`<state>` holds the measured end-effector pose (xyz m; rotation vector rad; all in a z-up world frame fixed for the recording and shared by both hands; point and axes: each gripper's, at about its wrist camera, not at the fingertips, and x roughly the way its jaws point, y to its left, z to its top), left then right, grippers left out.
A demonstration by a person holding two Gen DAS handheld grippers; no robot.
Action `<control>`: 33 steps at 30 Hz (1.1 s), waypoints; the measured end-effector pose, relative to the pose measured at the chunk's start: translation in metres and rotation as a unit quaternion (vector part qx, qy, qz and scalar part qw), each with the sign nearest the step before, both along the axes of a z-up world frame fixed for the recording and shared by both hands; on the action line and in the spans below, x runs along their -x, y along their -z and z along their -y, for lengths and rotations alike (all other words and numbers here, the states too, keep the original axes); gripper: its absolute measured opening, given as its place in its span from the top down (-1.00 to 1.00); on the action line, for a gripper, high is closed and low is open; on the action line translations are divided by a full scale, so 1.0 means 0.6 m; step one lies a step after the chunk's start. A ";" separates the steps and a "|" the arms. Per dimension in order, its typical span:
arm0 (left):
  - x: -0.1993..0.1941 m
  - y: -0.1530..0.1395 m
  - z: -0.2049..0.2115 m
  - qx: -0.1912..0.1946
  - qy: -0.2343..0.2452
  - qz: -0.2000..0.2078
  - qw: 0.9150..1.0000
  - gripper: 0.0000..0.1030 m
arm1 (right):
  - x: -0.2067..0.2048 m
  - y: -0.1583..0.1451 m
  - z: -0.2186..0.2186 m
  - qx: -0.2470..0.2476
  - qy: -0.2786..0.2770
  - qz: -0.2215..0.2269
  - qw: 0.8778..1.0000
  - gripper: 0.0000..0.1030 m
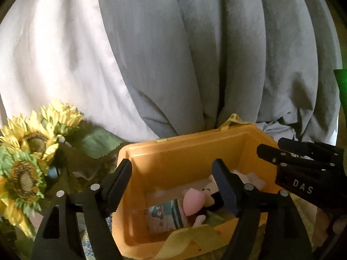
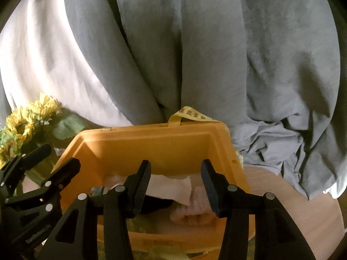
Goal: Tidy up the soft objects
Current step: 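Open the left tool to drop the sponge while the right tool releases the tissue into the crate, then move both tools back toward the red pompom and the cloth doll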
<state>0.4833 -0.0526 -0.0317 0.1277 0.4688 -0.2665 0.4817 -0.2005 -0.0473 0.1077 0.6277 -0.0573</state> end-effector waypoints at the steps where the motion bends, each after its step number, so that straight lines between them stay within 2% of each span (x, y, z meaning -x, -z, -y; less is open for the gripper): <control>1: 0.007 -0.003 -0.001 0.000 0.000 0.005 1.000 -0.47 | 0.005 -0.004 0.000 0.000 0.001 0.003 1.000 0.05; 12: 0.080 -0.039 -0.007 -0.010 -0.009 0.046 0.999 -0.52 | 0.071 -0.040 -0.004 0.009 0.012 0.031 0.999 -0.11; 17: 0.115 -0.053 -0.007 -0.005 -0.002 0.055 0.998 -0.55 | 0.107 -0.056 -0.002 0.016 0.020 0.040 0.999 -0.11; 33: 0.201 -0.064 0.000 0.000 0.028 0.055 0.998 -0.56 | 0.211 -0.084 0.011 0.028 0.061 0.050 0.996 -0.11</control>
